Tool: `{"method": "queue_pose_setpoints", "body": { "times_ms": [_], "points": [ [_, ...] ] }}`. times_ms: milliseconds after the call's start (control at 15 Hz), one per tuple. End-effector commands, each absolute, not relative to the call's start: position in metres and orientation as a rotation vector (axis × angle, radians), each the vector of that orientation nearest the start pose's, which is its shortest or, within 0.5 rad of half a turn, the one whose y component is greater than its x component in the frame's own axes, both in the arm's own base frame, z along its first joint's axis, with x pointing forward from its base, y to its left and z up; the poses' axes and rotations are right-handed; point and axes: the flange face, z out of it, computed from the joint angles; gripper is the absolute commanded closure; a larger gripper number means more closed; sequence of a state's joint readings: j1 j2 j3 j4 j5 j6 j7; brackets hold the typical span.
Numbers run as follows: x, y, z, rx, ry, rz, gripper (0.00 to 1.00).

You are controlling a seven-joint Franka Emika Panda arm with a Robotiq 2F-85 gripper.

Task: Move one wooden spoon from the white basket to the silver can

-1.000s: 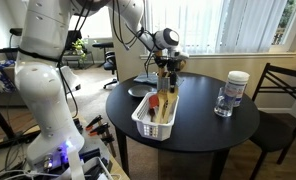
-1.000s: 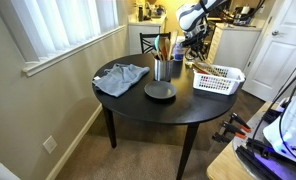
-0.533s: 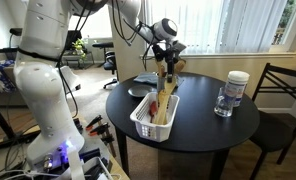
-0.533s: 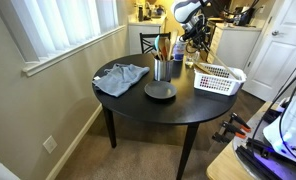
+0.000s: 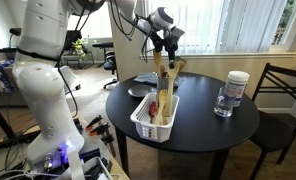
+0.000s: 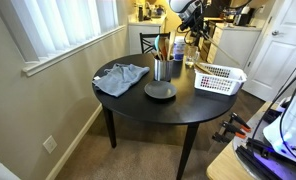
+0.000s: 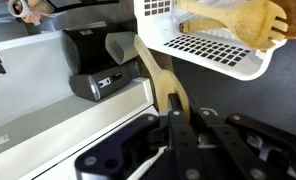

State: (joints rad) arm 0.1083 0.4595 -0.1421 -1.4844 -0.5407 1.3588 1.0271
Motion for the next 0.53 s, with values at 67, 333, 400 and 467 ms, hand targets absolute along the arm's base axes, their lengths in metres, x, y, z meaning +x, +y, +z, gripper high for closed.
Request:
{"method": "queue_pose_setpoints", "body": {
  "times_ms": [67, 333, 400, 467],
  "points": [
    [0.611, -0.059, 0.466, 2.111, -1.127, -0.139, 0.94],
    [0.596, -0.044, 0.527, 2.227, -1.192, -0.006, 0.94],
    [0.593, -0.038, 0.543, 2.264, -1.200, 0.038, 0.94],
    [0.590, -0.034, 0.555, 2.292, -1.206, 0.073, 0.94]
  ]
}}
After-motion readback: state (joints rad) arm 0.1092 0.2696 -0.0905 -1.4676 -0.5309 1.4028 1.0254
